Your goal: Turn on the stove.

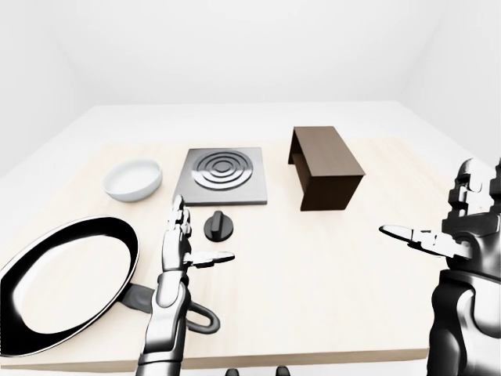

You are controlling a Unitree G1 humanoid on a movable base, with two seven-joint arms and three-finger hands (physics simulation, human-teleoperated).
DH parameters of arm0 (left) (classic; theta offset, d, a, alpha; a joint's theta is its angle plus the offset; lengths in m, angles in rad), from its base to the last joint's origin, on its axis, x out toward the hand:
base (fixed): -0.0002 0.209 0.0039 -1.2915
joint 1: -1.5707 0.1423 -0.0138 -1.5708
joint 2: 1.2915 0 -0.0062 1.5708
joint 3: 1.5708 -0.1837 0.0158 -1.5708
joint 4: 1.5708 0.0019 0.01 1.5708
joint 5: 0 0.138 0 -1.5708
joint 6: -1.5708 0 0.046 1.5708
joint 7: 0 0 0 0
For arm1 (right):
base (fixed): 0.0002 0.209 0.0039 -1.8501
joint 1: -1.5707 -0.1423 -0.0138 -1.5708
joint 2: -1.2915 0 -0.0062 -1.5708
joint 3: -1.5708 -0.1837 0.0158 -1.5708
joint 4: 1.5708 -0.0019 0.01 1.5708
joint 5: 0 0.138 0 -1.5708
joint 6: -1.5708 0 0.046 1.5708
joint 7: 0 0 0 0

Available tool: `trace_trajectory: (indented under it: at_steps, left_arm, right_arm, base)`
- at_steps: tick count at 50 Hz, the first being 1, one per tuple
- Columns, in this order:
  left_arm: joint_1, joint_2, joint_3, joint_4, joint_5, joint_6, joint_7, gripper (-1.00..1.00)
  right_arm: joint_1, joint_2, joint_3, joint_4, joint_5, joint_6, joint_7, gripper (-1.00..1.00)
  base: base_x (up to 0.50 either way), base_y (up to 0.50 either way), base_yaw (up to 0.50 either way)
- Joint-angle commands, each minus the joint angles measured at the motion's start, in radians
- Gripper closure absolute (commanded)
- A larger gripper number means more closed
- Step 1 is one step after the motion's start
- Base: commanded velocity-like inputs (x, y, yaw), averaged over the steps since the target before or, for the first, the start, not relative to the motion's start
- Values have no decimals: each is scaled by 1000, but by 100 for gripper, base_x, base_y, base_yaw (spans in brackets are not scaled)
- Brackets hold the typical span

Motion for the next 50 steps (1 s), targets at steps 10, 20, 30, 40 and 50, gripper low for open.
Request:
trace_trajectory:
  at_steps: [10,20,30,40,50]
  left_arm:
    - [1,-5,-14,31,13,-18,-2,-100]
    - [-9,-6,-21,74,10,-22,-17,-100]
    - [-10,-16,-41,123,13,-36,-34,-100]
    - [-17,-26,-64,193,24,-44,-44,-100]
    - [-23,-30,-70,226,26,-44,-51,-100]
  right_arm:
    - [13,9,-16,-3,25,0,5,-100]
    - [12,7,-12,4,24,0,1,-100]
    - [13,6,-8,5,22,0,4,-100]
    - [12,6,-9,1,19,0,5,-100]
    - [8,2,-7,6,16,0,3,-100]
  base:
    - [32,0,0]
    - [0,0,0]
    - [0,0,0]
    - [0,0,0]
    - [0,0,0]
